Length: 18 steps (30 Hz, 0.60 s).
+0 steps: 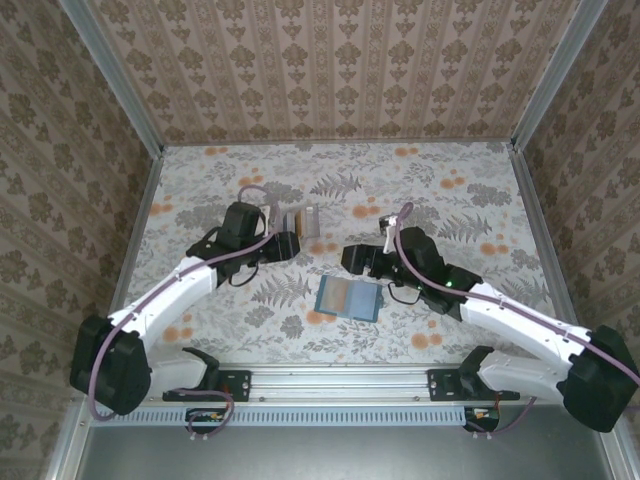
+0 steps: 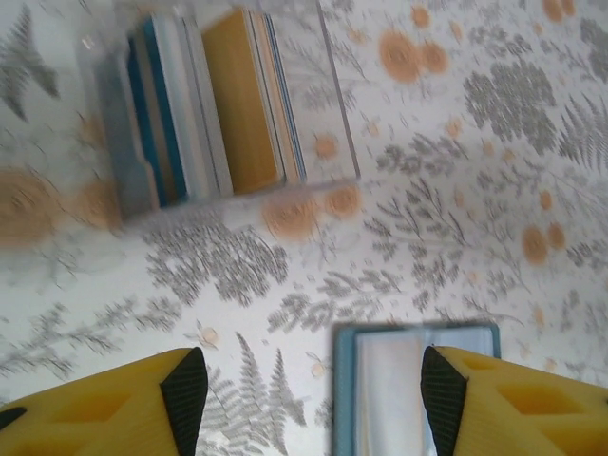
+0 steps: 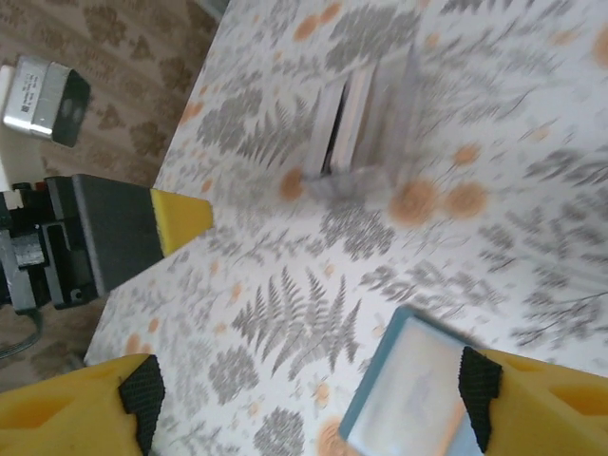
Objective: Put the credit cards into the card holder
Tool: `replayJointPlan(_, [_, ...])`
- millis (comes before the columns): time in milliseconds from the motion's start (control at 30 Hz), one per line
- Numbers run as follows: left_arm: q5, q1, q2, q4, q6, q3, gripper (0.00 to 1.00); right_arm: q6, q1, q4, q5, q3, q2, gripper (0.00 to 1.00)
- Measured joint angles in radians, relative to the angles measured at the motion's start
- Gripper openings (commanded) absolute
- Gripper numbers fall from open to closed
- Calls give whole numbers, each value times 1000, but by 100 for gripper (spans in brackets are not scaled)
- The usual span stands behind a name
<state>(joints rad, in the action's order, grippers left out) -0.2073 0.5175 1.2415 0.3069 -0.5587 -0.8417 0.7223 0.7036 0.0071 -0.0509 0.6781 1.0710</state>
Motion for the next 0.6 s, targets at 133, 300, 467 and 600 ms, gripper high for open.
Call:
replayJointPlan(133, [37,-17,63,16,14,-72,65,-43,-2,-49,80,39,45,85])
replayJointPlan(300, [5,-109,85,17,10,-85,66,-87,-6,-163,87,274,298,79])
replayJointPlan(467, [-53,-247,58,24,0,-57,67,-95,-7,-169,-1,484,538,75])
replayJointPlan(600, [-89,-324,-43,39,-6,34,70,-90,-7,-180,-42,626,699,73])
